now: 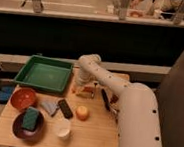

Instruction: Place pepper in paper cup

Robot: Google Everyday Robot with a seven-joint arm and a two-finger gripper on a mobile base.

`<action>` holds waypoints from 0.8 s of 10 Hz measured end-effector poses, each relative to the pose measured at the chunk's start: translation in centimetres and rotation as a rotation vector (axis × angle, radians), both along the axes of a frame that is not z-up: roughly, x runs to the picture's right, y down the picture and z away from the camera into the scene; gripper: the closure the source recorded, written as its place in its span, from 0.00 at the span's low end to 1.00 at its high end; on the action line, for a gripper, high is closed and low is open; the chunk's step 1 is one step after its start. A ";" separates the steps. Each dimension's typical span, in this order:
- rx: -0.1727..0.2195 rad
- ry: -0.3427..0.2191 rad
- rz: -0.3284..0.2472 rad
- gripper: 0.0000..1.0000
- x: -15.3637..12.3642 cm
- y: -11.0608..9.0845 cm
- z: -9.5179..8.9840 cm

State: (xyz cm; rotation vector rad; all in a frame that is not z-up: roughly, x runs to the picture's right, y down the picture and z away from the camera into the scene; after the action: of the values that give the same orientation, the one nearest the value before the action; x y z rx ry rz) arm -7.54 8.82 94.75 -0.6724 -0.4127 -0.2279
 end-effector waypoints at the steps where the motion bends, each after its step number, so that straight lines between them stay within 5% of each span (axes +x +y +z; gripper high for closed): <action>1: 0.001 0.002 0.000 0.50 0.1 0.0 0.0; 6: -0.002 0.009 -0.006 0.51 0.6 0.1 0.5; 8: -0.002 0.011 -0.008 0.67 0.8 0.1 0.6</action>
State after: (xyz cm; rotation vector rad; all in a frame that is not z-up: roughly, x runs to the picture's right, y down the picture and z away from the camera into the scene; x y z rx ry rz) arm -6.78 8.95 95.37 -0.6767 -0.4002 -0.2312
